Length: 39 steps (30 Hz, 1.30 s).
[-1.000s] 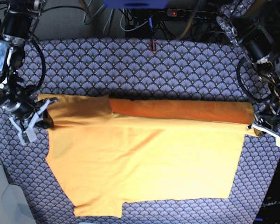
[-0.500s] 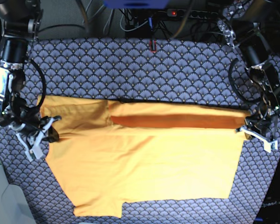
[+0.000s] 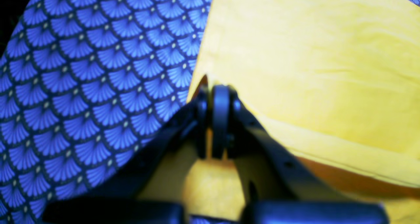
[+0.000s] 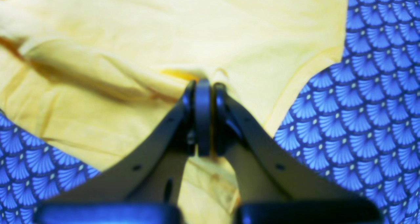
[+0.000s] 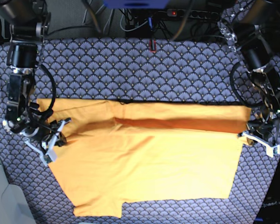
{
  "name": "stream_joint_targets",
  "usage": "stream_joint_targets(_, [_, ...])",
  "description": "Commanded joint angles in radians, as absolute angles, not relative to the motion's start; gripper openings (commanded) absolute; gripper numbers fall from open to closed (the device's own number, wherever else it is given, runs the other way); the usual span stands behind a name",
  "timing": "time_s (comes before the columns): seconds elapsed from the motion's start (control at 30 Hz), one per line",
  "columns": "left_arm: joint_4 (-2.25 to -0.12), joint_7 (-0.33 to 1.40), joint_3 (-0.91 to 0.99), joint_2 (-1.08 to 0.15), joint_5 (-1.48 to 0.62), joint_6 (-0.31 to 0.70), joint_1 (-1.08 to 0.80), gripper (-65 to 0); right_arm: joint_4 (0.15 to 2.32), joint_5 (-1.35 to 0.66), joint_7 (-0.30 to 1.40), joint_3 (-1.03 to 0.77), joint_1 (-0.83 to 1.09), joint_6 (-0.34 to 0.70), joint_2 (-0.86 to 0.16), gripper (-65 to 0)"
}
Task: Fold the T-shirt properly
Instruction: 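Lower the folded edge onto the shirt and open both grippers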
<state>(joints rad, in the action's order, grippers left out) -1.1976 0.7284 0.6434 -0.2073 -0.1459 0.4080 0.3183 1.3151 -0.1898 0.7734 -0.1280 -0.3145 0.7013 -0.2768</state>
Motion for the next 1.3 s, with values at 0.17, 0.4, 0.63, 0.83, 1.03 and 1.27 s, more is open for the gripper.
stream_joint_targets(0.17, [-1.213,0.708,0.638,-0.225,-0.156,0.409,0.346,-65.0,1.333,-0.191,0.756,-0.134,-0.361,0.698,-0.294,-65.0])
stream_joint_targets(0.4, [-1.213,0.714,0.644,-0.225,-0.156,0.409,0.346,-65.0,1.333,-0.196,0.753,-0.136,-0.358,0.698,-0.292,-56.6])
stream_joint_targets(0.63, [-1.213,0.714,0.644,-0.225,-0.154,0.407,0.343,-46.0,1.334,-0.197,0.753,-0.137,-0.358,0.698,-0.291,-43.7])
stream_joint_targets(0.83, [-1.222,0.708,0.682,-0.223,-0.162,0.417,0.318,-18.2,1.334,-0.197,0.753,-0.205,-0.357,0.698,-0.292,-41.2])
stream_joint_targets(1.03, [-1.224,0.71,0.685,-0.225,-0.163,0.418,0.305,-11.8,1.334,-0.197,0.757,-0.257,-0.338,0.698,-0.3,-41.0])
stream_joint_targets(1.27, [-1.222,0.713,0.719,-0.211,-0.165,0.418,0.254,-11.8,1.334,-0.199,0.756,-0.306,-0.274,0.698,-0.312,-41.0])
